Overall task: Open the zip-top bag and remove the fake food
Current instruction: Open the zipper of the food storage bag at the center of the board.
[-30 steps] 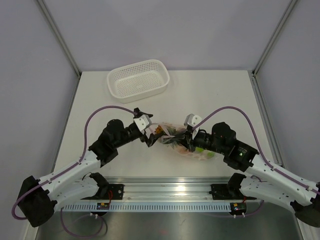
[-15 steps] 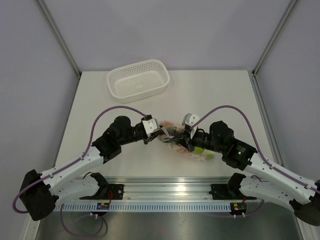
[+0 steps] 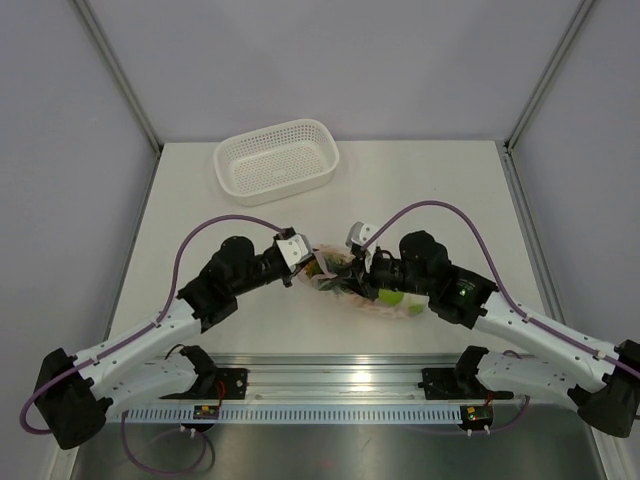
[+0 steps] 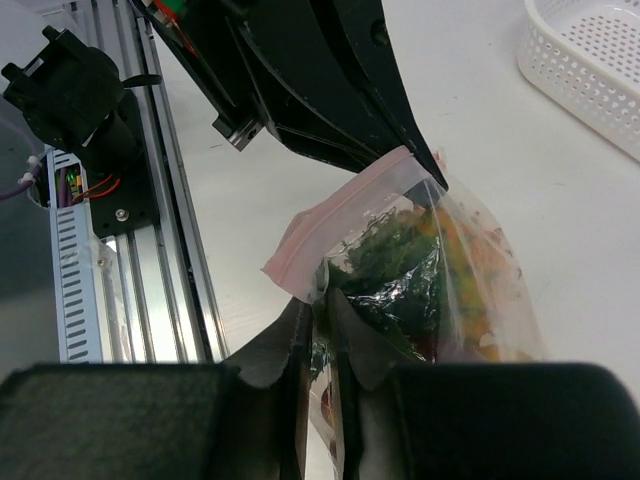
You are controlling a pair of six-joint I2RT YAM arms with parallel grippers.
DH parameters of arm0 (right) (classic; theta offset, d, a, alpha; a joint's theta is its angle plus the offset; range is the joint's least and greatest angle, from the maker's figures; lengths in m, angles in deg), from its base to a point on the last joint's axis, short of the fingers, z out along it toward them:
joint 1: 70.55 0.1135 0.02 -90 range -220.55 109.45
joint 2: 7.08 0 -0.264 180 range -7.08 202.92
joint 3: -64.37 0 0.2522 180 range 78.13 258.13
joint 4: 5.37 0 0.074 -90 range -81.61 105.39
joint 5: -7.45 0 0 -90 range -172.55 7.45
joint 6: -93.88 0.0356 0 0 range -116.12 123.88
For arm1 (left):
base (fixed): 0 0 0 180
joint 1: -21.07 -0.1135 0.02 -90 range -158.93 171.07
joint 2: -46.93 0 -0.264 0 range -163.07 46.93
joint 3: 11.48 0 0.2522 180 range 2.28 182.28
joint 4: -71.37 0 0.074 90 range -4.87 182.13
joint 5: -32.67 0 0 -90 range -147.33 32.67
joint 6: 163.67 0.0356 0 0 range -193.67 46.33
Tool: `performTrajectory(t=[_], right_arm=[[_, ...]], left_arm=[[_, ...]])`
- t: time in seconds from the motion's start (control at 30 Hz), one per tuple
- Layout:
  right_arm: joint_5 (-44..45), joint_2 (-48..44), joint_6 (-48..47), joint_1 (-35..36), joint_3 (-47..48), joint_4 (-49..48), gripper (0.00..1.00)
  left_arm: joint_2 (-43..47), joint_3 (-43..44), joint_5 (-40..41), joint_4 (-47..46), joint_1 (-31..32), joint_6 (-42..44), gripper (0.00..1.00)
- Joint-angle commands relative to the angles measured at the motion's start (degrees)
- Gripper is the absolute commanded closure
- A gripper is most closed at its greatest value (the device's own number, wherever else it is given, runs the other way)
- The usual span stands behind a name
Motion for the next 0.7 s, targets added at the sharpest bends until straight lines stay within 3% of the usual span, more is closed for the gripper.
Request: performTrajectory(t=[0.0, 0.17, 0.43, 0.67], right_arm=[[-1.6, 1.46, -0.6, 0.12, 3.49, 0.78, 0.81], [-2.92, 5.68, -1.13, 0.12, 5.77, 3.94, 0.66], [-5.2, 13.5, -2.0, 0.12, 9.64, 8.68, 0.64], [-1.51, 19.74, -1.21, 0.2, 12.36, 10.8, 0.59]], left_arm=[[1.6, -1.04, 5.27, -5.27, 0.05, -1.67, 1.0], [4.93, -5.61, 15.99, -11.85, -0.83, -5.63, 1.0], [11.35, -11.94, 21.63, -16.7, -2.24, -7.31, 1.0], [12.58, -13.35, 27.42, -17.49, -2.41, -8.53, 1.0]])
